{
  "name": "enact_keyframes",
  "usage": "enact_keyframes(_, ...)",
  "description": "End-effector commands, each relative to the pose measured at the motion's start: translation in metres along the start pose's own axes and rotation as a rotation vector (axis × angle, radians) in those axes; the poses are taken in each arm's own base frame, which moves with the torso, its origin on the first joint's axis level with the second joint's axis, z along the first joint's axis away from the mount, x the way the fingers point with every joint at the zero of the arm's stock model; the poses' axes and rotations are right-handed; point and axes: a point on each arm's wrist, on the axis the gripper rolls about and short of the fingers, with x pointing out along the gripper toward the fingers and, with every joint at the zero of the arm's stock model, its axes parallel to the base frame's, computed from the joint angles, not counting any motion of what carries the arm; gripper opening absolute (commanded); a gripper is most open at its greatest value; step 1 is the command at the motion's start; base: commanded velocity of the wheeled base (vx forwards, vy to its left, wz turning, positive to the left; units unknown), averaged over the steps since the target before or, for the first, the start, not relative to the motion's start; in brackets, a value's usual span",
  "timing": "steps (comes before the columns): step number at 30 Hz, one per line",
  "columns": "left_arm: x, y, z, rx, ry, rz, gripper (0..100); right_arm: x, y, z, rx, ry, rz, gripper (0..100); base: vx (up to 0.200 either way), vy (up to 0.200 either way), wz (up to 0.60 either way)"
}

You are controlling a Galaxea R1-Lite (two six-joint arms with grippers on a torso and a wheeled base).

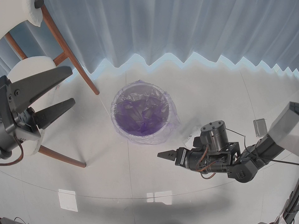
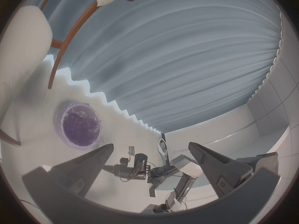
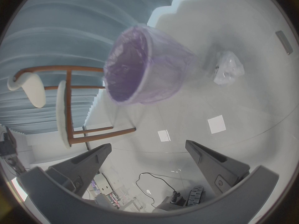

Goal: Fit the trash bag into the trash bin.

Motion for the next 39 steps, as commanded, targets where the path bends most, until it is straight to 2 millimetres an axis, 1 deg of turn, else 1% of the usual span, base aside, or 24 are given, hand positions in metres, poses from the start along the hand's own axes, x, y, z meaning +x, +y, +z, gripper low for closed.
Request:
enact_keyframes(1,-0.005,0.003,-0.012,-0.035,0.060,-0.019,100,-0.026,0.036,0.040,0.013,-0.181,0.121,100,0.000,0.000,0.00)
enact_keyframes(4,-0.013,-0.002,-0.016,0.024,0.072,-0.064,100,-0.013,0.039,0.060,0.046,-0.255,0.075,100,0.000,0.000,0.00)
enact_keyframes(6,-0.019,-0.005,-0.020,0.109,0.096,-0.103,100,-0.001,0.041,0.079,0.064,-0.289,0.023,100,0.000,0.000,0.00)
enact_keyframes(8,-0.017,-0.004,-0.020,0.150,0.097,-0.104,100,0.005,0.037,0.091,0.079,-0.279,-0.032,100,0.000,0.000,0.00)
enact_keyframes(10,-0.017,-0.006,-0.019,0.163,0.093,-0.108,100,0.023,0.034,0.096,0.071,-0.245,-0.098,100,0.000,0.000,0.00)
enact_keyframes(13,-0.016,-0.006,-0.016,0.174,0.076,-0.093,100,0.050,0.029,0.103,0.034,-0.278,-0.161,100,0.000,0.000,0.00)
enact_keyframes(15,-0.021,-0.006,-0.016,0.177,0.070,-0.079,100,0.079,0.016,0.108,0.000,-0.324,-0.239,100,0.000,0.000,0.00)
enact_keyframes(17,-0.027,-0.008,-0.016,0.183,0.064,-0.080,100,0.093,0.009,0.109,-0.003,-0.338,-0.275,100,0.000,0.000,0.00)
enact_keyframes(20,-0.029,-0.009,-0.016,0.192,0.067,-0.077,100,0.096,0.002,0.109,-0.001,-0.313,-0.318,100,0.000,0.000,0.00)
enact_keyframes(23,-0.028,-0.008,-0.017,0.209,0.072,-0.072,100,0.097,0.002,0.109,-0.001,-0.304,-0.326,100,0.000,0.000,0.00)
enact_keyframes(27,-0.027,-0.005,-0.020,0.231,0.085,-0.062,100,0.108,-0.008,0.106,-0.009,-0.290,-0.344,100,0.000,0.000,0.00)
enact_keyframes(29,-0.028,-0.004,-0.020,0.241,0.086,-0.061,100,0.110,-0.010,0.104,-0.013,-0.286,-0.349,100,0.000,0.000,0.00)
enact_keyframes(32,-0.028,-0.004,-0.021,0.242,0.088,-0.060,100,0.110,-0.010,0.105,-0.016,-0.288,-0.347,100,0.000,0.000,0.00)
enact_keyframes(36,-0.027,-0.003,-0.021,0.243,0.089,-0.059,100,0.109,-0.004,0.105,-0.024,-0.296,-0.332,100,0.000,0.000,0.00)
enact_keyframes(37,-0.027,-0.003,-0.021,0.243,0.089,-0.059,100,0.109,-0.003,0.105,-0.026,-0.294,-0.330,0,0.000,0.000,0.00)
enact_keyframes(39,-0.027,-0.003,-0.021,0.243,0.089,-0.059,100,0.110,-0.004,0.102,-0.029,-0.289,-0.332,0,0.000,0.000,0.00)
